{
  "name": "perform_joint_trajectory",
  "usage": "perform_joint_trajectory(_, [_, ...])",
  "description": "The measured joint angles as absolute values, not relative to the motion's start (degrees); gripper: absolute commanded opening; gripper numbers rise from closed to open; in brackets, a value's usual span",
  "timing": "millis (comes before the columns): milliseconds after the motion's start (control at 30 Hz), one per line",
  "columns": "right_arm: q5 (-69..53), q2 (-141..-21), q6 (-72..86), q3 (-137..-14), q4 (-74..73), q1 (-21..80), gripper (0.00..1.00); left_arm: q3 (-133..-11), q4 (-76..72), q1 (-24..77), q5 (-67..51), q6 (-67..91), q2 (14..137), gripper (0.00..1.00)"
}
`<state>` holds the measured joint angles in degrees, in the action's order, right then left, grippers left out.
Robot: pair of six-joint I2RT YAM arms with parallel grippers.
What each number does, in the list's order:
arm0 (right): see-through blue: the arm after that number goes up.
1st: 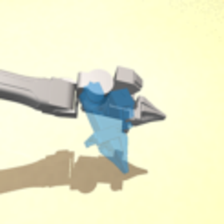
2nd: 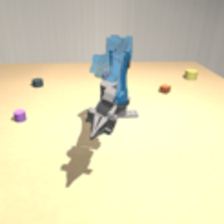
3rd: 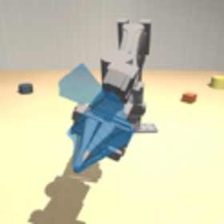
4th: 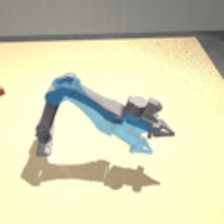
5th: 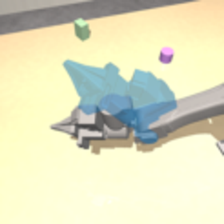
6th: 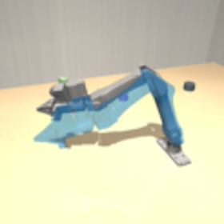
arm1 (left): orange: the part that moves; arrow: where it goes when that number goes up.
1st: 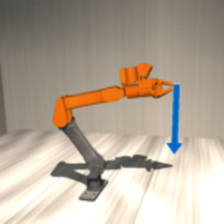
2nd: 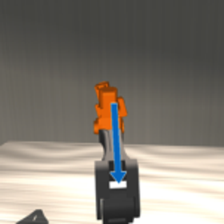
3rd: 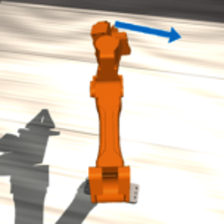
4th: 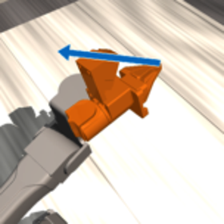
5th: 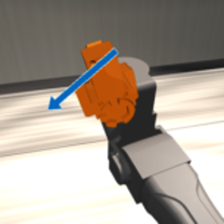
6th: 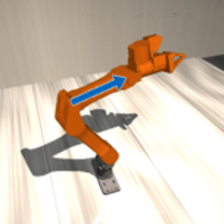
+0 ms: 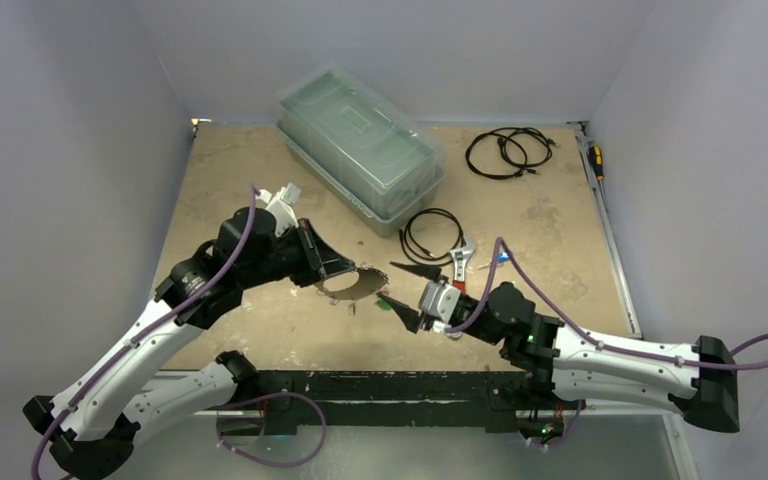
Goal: Put the keys on the keyring
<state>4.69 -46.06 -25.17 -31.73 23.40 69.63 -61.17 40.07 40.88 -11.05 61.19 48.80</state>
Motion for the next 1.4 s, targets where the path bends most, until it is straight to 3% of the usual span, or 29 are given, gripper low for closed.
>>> perform_joint_trajectory(100, [2.7, -47.6, -29.1, -26.3, 27.3, 69.7, 0.5, -59.2, 37.9, 40.9, -10.3, 63.7, 48.0, 0.0])
perform_joint_trajectory(233, [0.7, -50.2, -31.8, -26.0, 29.9, 69.7, 0.47, -55.7, 34.8, 40.9, -9.6, 66.8, 46.2, 0.0])
perform_joint_trajectory(500, [0.5, -49.4, -35.4, -26.0, 35.4, 71.2, 0.55, -52.2, 30.9, 40.9, -7.2, 70.3, 44.6, 0.0])
perform_joint_trajectory(833, [2.1, -53.2, -37.5, -26.2, 37.9, 76.5, 0.43, -50.7, 27.5, 40.8, -4.6, 72.4, 44.8, 0.0])
perform_joint_trajectory(1400, [13.2, -69.2, -42.4, -26.4, 55.0, 77.2, 0.36, -48.4, 25.7, 40.7, -4.4, 74.8, 44.7, 0.0])
